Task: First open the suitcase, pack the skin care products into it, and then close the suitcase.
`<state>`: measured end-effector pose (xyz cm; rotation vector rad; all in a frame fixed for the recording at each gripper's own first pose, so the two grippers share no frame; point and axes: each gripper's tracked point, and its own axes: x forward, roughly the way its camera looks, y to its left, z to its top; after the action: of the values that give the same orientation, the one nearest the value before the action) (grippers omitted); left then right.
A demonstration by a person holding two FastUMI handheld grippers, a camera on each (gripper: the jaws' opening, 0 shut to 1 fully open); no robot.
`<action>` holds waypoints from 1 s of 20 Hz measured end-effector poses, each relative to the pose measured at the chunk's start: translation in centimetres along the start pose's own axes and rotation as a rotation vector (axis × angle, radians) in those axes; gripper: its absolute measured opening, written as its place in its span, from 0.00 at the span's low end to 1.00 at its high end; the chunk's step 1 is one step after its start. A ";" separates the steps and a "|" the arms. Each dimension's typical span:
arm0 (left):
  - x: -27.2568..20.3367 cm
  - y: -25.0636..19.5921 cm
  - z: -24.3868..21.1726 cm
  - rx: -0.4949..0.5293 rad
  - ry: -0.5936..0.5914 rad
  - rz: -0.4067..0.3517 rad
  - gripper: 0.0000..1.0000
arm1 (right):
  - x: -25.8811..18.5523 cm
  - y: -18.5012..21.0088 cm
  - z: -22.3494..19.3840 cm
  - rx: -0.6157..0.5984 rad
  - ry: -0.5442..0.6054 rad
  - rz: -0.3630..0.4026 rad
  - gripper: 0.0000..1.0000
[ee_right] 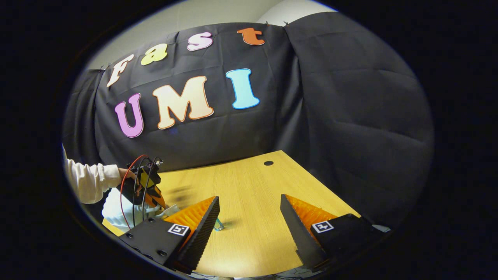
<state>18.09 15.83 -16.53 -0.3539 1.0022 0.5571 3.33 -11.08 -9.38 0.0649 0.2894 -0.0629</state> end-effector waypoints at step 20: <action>-20.3 3.8 1.0 -0.010 -0.254 -0.304 0.04 | -0.4 5.3 0.6 -0.012 -0.042 0.145 0.98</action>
<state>8.08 13.85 1.46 -0.4238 0.6853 0.3213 3.46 -5.78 -8.36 0.0728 0.2420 0.0817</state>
